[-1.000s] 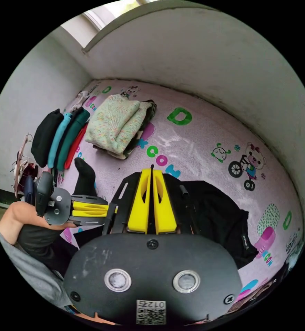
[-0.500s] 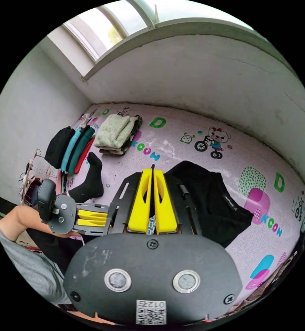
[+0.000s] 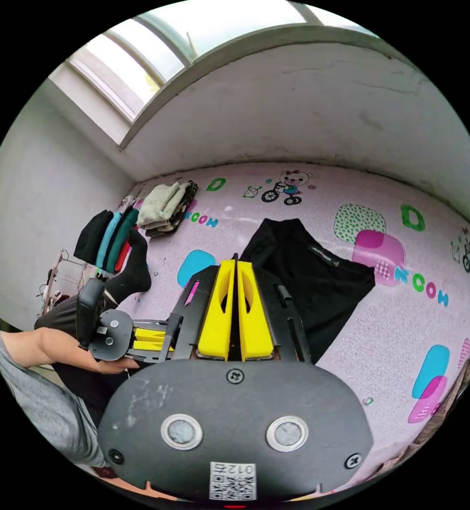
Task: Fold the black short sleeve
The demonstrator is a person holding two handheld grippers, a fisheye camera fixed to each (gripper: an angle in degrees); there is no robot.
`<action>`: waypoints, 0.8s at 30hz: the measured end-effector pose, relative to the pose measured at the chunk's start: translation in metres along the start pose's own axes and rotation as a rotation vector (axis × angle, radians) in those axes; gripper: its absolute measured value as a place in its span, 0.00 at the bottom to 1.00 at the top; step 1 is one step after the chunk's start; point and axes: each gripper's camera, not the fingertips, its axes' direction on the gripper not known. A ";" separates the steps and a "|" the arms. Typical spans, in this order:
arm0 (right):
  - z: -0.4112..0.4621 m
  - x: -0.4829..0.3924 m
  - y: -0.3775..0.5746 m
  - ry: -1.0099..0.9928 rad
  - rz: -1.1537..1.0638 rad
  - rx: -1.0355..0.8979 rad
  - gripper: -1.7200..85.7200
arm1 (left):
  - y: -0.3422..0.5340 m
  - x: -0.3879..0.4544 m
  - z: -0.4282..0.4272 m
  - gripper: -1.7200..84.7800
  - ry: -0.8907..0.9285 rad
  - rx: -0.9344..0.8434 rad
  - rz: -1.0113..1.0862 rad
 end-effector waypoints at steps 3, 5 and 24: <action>0.008 0.035 0.027 -0.022 0.058 0.024 0.01 | 0.001 0.017 0.024 0.02 -0.011 -0.036 0.003; 0.014 0.061 0.045 -0.043 0.116 0.043 0.01 | 0.001 0.026 0.034 0.02 -0.018 -0.057 0.005; 0.031 0.186 0.127 0.052 0.462 0.144 0.02 | 0.053 0.109 0.051 0.02 0.141 -0.035 0.097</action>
